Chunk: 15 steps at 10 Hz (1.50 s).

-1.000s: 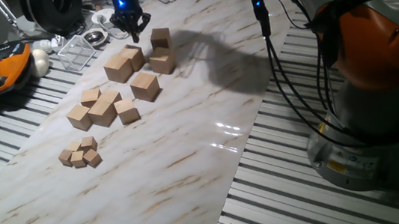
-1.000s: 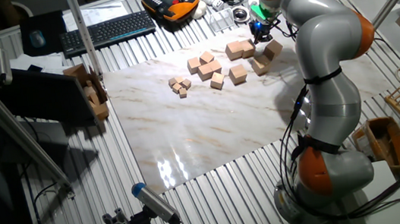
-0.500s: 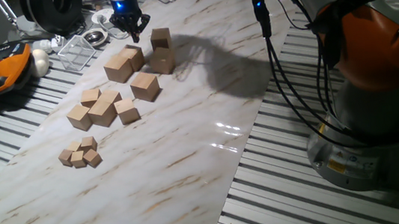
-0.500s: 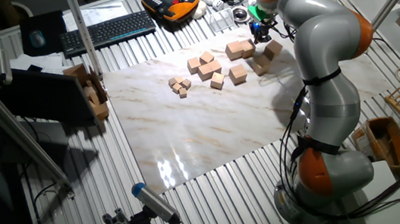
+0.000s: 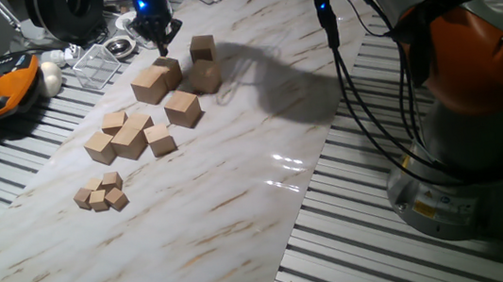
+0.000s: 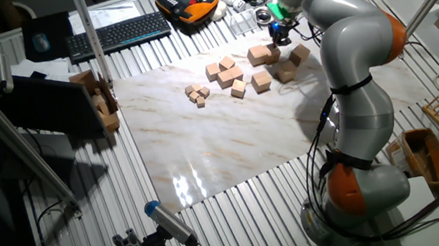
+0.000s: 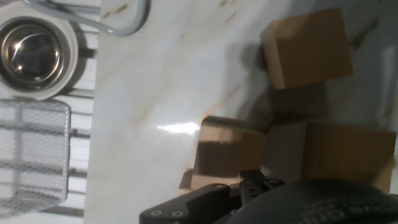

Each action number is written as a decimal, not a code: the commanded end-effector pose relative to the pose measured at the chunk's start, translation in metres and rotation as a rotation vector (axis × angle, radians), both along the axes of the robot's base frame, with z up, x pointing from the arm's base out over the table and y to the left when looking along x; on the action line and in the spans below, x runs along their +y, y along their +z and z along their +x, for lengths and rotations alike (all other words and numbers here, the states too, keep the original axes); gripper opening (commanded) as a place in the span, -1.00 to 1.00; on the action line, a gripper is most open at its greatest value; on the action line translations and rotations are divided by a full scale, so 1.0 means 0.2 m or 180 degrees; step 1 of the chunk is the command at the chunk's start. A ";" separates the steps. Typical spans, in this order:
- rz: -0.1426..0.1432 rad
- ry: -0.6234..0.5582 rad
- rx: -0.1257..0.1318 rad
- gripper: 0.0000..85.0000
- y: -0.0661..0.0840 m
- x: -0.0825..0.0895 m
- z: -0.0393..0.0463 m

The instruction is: Stack the blocks into a pyramid shape

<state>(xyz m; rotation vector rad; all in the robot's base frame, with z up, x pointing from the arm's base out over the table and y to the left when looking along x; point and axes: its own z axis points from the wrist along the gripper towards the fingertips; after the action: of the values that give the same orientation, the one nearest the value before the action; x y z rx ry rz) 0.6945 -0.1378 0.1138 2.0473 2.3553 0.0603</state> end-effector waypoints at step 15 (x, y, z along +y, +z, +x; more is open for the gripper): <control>0.0101 0.0003 -0.0072 1.00 -0.02 0.12 -0.052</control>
<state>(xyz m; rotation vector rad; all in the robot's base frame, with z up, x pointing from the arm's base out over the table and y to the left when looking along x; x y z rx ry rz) 0.6838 -0.1146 0.1101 2.0460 2.3577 0.1191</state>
